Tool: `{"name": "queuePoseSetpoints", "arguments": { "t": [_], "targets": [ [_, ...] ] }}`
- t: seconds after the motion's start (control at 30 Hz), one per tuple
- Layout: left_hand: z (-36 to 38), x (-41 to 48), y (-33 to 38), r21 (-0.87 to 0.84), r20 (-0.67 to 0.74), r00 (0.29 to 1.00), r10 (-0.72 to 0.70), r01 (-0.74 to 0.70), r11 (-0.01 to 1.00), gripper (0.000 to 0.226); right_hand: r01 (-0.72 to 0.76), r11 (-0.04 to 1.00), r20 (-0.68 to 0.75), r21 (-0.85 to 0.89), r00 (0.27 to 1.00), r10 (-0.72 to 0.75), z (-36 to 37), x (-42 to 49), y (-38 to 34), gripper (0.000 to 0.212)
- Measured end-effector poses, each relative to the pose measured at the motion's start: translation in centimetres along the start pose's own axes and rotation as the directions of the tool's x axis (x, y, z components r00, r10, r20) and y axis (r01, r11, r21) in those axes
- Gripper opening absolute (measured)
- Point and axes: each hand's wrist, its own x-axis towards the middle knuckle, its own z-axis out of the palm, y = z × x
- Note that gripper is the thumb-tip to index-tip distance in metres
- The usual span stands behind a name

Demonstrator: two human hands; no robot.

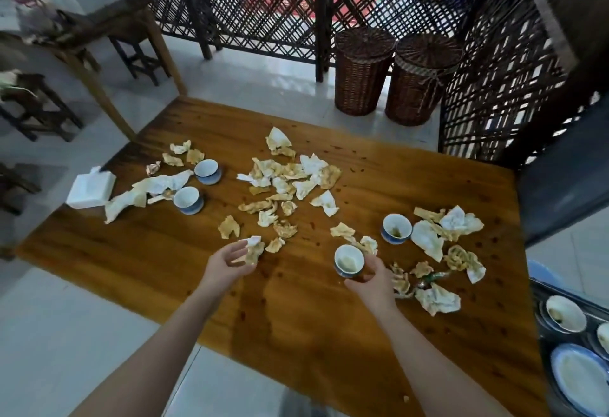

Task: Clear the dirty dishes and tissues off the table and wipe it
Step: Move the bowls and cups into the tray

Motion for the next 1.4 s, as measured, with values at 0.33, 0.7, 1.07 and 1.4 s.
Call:
{"name": "queuePoseSetpoints", "arguments": {
  "t": [0.33, 0.7, 1.07, 1.4],
  "targets": [
    [-4.4, 4.5, -1.3, -0.030, -0.030, 0.999, -0.019, 0.018, 0.999, 0.052, -0.009, 0.994, -0.102, -0.106, 0.995, -0.002, 3.8, 2.9, -1.6, 0.081],
    [-12.9, 10.3, -1.0, -0.074, -0.027, 0.999, -0.039, 0.037, 0.997, 0.053, 0.155, 0.985, -0.050, -0.070, 0.986, -0.159, 12.9, 4.2, -10.6, 0.069],
    [-19.8, 17.2, -0.9, -0.013, -0.059, 0.998, -0.017, 0.017, 1.000, 0.081, 0.125, 0.991, -0.002, -0.035, 0.992, -0.126, 21.7, 6.0, -16.8, 0.072],
    [-18.5, 22.5, -2.3, 0.124, 0.116, 0.990, 0.079, -0.093, 0.988, 0.093, 0.128, 0.991, -0.035, -0.025, 0.991, -0.129, 23.6, 6.0, -17.0, 0.065]
  ]
}}
